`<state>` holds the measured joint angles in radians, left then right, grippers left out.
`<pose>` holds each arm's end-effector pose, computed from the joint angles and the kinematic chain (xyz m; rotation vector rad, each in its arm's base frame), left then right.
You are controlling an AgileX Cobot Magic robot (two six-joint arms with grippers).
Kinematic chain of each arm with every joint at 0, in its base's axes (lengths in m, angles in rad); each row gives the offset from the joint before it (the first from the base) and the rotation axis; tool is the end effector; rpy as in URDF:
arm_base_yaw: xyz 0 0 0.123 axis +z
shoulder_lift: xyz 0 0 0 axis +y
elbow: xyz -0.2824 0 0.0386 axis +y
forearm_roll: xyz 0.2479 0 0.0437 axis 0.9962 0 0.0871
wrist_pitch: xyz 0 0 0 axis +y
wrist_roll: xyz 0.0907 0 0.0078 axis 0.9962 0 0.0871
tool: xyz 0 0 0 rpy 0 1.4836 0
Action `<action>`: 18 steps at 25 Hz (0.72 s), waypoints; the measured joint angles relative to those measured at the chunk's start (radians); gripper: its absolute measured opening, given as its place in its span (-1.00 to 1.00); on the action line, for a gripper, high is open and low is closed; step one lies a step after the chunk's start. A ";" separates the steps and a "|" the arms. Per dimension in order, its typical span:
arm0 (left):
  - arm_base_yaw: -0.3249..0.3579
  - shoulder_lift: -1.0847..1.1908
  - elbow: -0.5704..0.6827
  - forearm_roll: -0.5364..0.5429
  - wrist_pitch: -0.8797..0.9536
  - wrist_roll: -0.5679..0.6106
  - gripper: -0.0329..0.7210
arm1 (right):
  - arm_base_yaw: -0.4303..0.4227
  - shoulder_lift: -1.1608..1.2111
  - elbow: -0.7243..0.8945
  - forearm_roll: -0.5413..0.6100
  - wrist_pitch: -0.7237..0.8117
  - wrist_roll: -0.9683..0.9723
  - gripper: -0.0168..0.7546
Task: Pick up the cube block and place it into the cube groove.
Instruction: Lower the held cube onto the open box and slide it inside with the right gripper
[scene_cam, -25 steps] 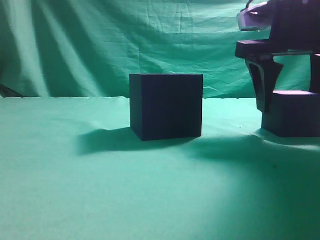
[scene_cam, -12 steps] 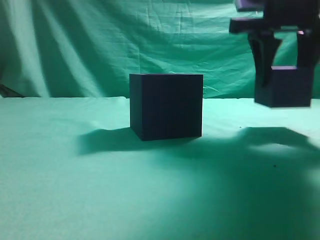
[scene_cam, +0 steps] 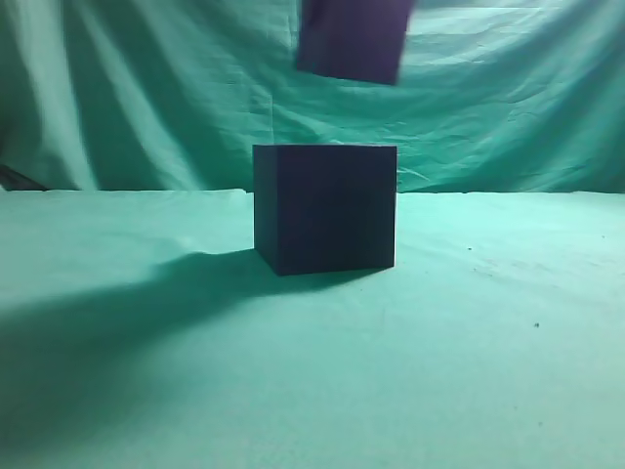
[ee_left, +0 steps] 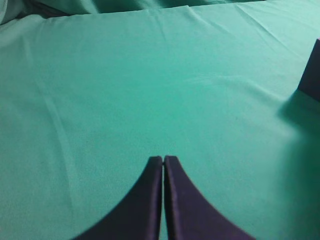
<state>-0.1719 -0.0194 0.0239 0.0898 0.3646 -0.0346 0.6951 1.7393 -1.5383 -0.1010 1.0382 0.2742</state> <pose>0.0521 -0.0061 0.1734 0.1822 1.8426 -0.0558 0.2923 0.2335 0.3054 -0.6123 2.6527 0.1515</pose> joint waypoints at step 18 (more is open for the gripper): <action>0.000 0.000 0.000 0.000 0.000 0.000 -0.91 | 0.061 0.145 -0.061 -0.011 0.017 0.052 0.15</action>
<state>-0.1719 -0.0194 0.0239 0.0898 0.3646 -0.0346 0.7562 1.8844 -1.5996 -0.1116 1.0549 0.3260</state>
